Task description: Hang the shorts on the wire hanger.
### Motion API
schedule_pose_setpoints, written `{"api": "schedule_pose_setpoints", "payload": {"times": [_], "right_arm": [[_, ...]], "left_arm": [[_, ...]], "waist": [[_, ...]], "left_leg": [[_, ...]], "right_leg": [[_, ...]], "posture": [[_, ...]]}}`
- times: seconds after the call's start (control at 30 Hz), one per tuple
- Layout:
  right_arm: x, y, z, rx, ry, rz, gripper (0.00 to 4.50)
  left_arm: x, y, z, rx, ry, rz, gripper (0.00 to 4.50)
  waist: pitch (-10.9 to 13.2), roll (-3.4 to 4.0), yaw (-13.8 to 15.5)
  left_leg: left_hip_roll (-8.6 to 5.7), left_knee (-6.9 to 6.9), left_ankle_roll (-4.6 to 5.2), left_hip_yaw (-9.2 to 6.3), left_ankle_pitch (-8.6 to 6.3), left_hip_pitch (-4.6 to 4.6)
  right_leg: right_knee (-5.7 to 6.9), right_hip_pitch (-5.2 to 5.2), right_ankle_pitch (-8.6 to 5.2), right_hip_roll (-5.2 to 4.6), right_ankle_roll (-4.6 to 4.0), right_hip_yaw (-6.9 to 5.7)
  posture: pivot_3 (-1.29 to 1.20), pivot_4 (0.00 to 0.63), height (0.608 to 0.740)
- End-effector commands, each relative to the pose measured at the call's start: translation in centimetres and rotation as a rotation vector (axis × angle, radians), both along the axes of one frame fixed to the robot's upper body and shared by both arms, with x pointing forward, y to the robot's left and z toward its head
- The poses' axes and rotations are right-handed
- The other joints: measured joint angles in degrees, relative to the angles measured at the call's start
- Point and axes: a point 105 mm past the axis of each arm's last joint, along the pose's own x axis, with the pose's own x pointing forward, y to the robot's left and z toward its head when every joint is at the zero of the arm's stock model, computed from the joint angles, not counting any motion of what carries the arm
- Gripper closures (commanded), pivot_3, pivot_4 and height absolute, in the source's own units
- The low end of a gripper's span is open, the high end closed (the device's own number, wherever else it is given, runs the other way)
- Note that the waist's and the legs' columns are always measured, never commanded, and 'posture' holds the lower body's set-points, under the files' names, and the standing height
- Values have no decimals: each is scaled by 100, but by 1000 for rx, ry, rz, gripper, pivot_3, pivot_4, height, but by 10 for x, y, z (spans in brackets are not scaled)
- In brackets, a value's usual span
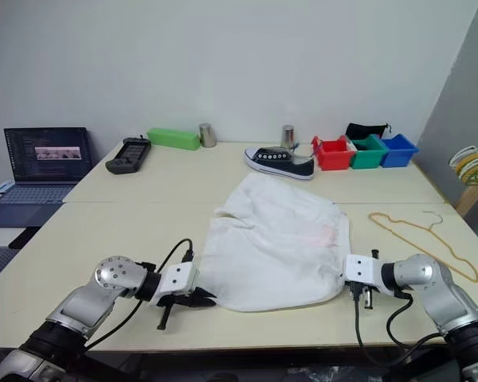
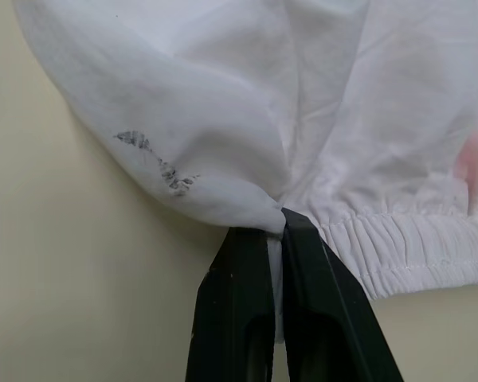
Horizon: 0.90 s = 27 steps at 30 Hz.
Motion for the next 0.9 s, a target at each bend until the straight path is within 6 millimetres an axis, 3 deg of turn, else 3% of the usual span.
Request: {"api": "schedule_pose_setpoints", "payload": {"times": [0.03,0.17,0.27,0.4,0.5,0.6,0.63,0.7,0.73,0.8,0.87,0.9], "right_arm": [[6,2,11,11,-40,-7,4461],[2,8,21,47,-27,-1,4461],[-17,13,32,50,31,58,4461],[-59,5,42,-9,244,134,4461],[-63,-4,49,-39,294,132,4461],[-21,-12,66,-16,166,36,4461],[5,-12,75,16,64,-20,4461],[49,-10,92,74,-110,-114,4461],[89,-10,115,136,-288,-237,4461],[135,-11,149,210,-508,-403,4461],[158,-12,174,220,-670,-473,4461],[170,-11,229,297,-941,-556,4461]], "left_arm": [[13,3,9,-16,-24,62,4500],[12,-1,26,-67,5,82,4500],[-13,3,43,-59,105,20,4500],[-55,18,69,-23,287,-97,4500],[-49,29,75,8,294,-76,4500],[25,32,85,-58,61,128,4500],[66,33,95,-106,-83,258,4500],[124,34,117,-168,-297,462,4500],[163,43,143,-191,-474,658,4500],[198,56,187,-216,-710,882,4500],[210,65,219,-243,-866,995,4500],[209,78,275,-304,-1110,1115,4500]], "waist": [[0,0,2],[5,2,0],[26,-2,11],[69,10,32],[94,36,72],[129,52,126],[133,51,145],[131,27,187],[132,1,194],[132,-47,178],[140,-88,181],[137,-88,192]], "left_leg": [[0,0,0,0,0,0],[1,1,0,-1,0,-6],[0,1,0,-11,0,-27],[-2,4,38,-15,-25,-30],[-4,4,42,-29,-27,-20],[-8,6,43,-40,-26,-4],[-11,12,45,-44,-21,-5],[-21,17,51,-40,-16,1],[-27,19,49,-38,-15,-6],[-22,21,47,-27,-15,-16],[-24,15,33,-23,-9,-77],[-4,10,-6,-29,11,-145]], "right_leg": [[0,0,0,0,0,0],[1,-4,0,0,0,-1],[4,-24,-1,0,2,-7],[8,-25,-25,-5,-6,-12],[8,-11,-31,-9,-8,-30],[6,8,-55,-3,11,-44],[14,4,-55,11,12,-48],[13,10,-44,27,16,-42],[13,5,-30,30,1,-40],[28,-22,1,20,-14,-14],[34,-104,18,18,-32,7],[53,-191,18,9,-31,6]], "posture": [[297,0,740],[311,0,740],[326,0,740],[341,0,740],[346,0,740],[348,0,740],[349,0,740],[348,0,740],[352,0,740],[355,0,740],[349,0,740],[351,0,740]]}}
